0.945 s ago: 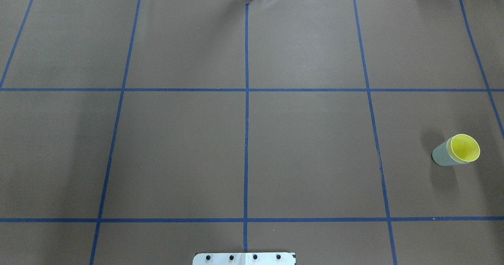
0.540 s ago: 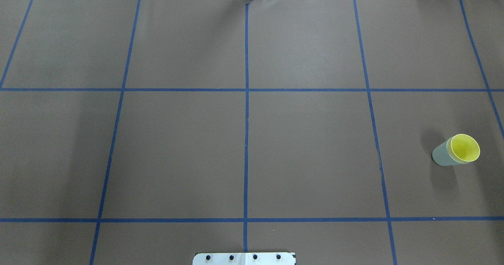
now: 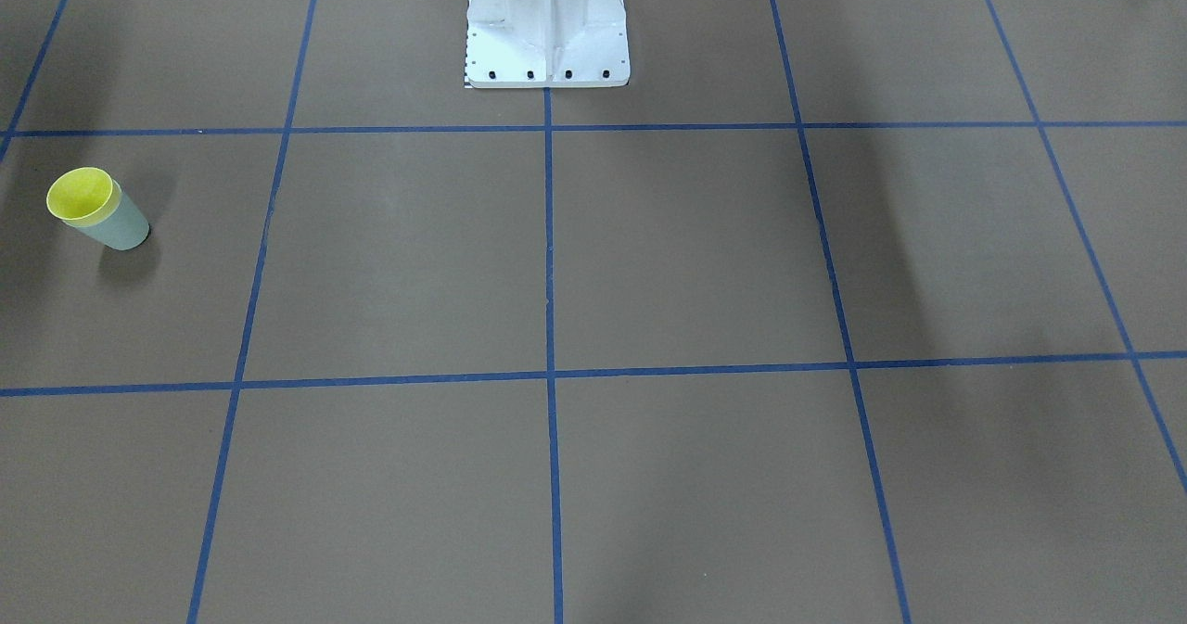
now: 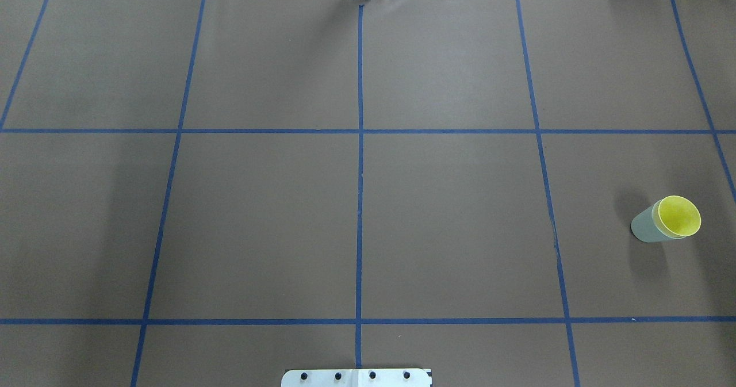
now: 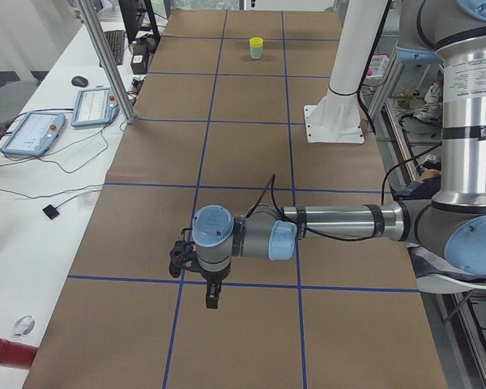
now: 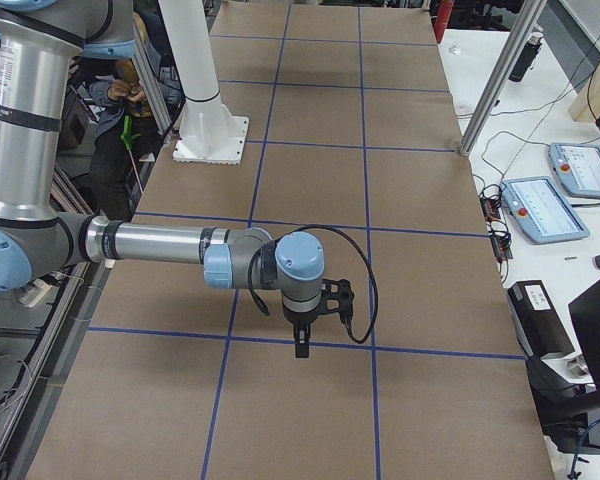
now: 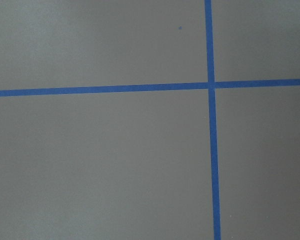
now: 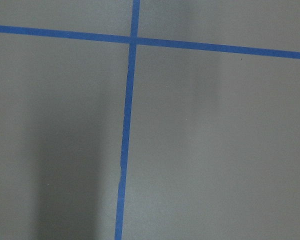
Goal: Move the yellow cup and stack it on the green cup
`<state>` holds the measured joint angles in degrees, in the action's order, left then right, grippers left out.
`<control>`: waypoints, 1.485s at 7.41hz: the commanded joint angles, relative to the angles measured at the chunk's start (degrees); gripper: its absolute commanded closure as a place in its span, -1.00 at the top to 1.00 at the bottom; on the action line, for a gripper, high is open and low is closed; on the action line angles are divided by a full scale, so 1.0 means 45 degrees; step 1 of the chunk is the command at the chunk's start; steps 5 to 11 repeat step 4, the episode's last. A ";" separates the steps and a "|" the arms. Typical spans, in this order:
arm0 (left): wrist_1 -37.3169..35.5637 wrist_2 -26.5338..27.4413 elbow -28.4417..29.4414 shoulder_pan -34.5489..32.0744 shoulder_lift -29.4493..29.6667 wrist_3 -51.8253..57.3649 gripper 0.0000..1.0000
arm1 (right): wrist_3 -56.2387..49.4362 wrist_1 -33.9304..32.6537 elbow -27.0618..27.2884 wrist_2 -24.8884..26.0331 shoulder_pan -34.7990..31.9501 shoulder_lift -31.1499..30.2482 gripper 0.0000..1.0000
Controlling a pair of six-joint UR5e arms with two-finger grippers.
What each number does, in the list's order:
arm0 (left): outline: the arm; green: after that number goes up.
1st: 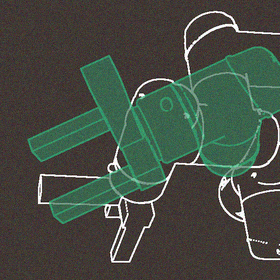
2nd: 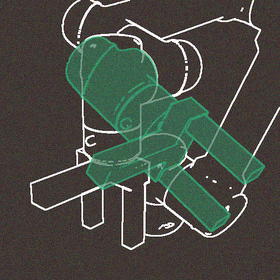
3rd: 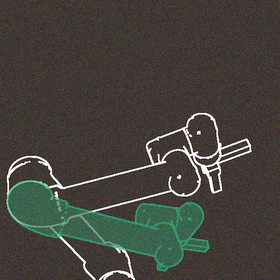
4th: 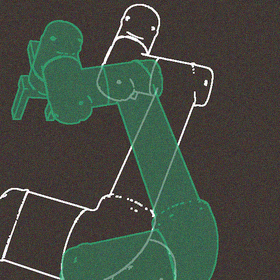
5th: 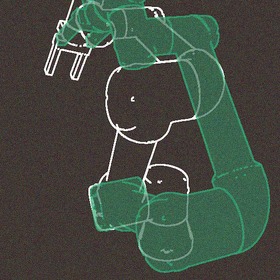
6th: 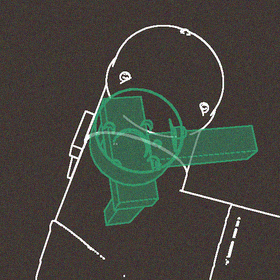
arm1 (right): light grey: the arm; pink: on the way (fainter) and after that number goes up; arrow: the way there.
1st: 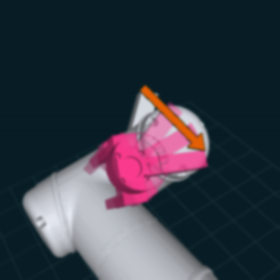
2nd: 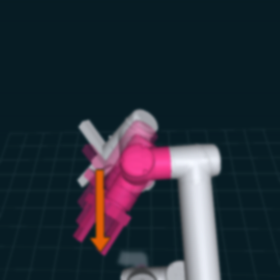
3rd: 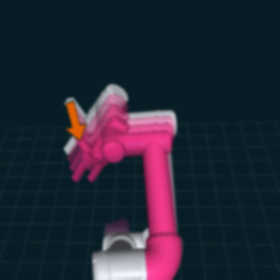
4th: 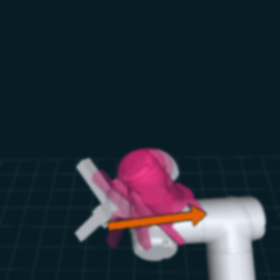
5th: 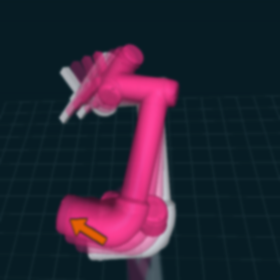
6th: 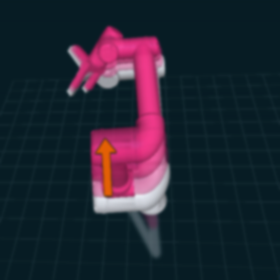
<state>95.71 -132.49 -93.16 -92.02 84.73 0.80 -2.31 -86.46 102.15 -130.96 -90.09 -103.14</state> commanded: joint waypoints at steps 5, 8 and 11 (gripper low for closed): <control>0.0000 0.0008 0.0039 0.0000 0.0000 -0.0061 1.00 | -0.0034 0.0755 -0.0141 0.0019 0.0000 0.0009 1.00; 0.0000 0.0008 0.0039 0.0000 0.0000 -0.0061 1.00 | -0.0034 0.0755 -0.0141 0.0019 0.0000 0.0009 1.00; 0.0000 0.0008 0.0039 0.0000 0.0000 -0.0061 1.00 | -0.0034 0.0755 -0.0141 0.0019 0.0000 0.0009 1.00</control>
